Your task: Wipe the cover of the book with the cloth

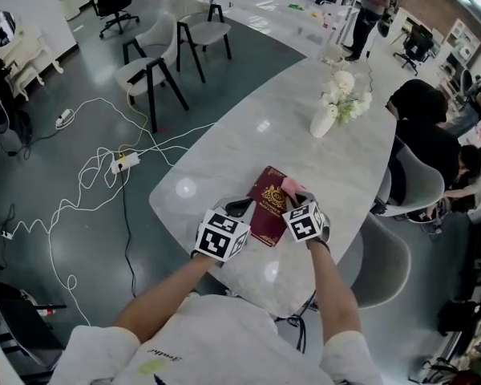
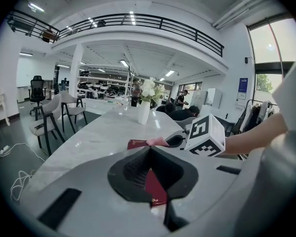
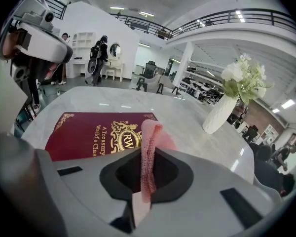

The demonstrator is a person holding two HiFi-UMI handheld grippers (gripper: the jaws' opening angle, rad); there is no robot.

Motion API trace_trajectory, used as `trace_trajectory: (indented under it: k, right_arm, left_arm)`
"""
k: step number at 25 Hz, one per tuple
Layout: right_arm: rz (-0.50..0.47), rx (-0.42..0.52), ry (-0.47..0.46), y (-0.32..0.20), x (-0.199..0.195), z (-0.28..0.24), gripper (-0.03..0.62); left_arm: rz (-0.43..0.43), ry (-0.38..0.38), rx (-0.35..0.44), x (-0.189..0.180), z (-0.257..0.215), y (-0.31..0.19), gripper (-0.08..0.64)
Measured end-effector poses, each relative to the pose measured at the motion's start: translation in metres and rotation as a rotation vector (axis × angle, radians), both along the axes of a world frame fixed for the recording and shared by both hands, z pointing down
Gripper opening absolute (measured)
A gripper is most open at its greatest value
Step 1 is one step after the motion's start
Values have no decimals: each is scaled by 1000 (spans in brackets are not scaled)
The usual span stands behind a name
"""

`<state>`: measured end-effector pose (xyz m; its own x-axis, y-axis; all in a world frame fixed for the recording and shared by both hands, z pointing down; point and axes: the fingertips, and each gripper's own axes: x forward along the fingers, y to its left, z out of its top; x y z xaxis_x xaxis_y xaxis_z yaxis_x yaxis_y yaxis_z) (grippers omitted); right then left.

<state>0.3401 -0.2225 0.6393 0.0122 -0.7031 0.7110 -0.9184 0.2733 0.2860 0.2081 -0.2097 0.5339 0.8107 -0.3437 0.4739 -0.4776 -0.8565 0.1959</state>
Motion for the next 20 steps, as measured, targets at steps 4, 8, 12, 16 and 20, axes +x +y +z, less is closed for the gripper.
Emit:
trace_trajectory:
  k: [4, 8, 12, 16, 20]
  right_arm:
    - [-1, 2, 1, 1, -4, 0, 17]
    - [-2, -7, 6, 3, -11, -1, 17]
    - [-5, -12, 4, 5, -17, -1, 17]
    - [-7, -15, -2, 8, -22, 2, 17]
    - [-12, -18, 1, 11, -28, 0, 17]
  left_arm:
    - [-2, 0, 3, -5, -2, 0, 6]
    - [-1, 2, 6, -12, -3, 0, 6]
    - [3, 5, 8, -14, -5, 2, 6]
    - [10, 7, 6, -16, -5, 5, 6]
    - [14, 9, 4, -19, -7, 7, 6]
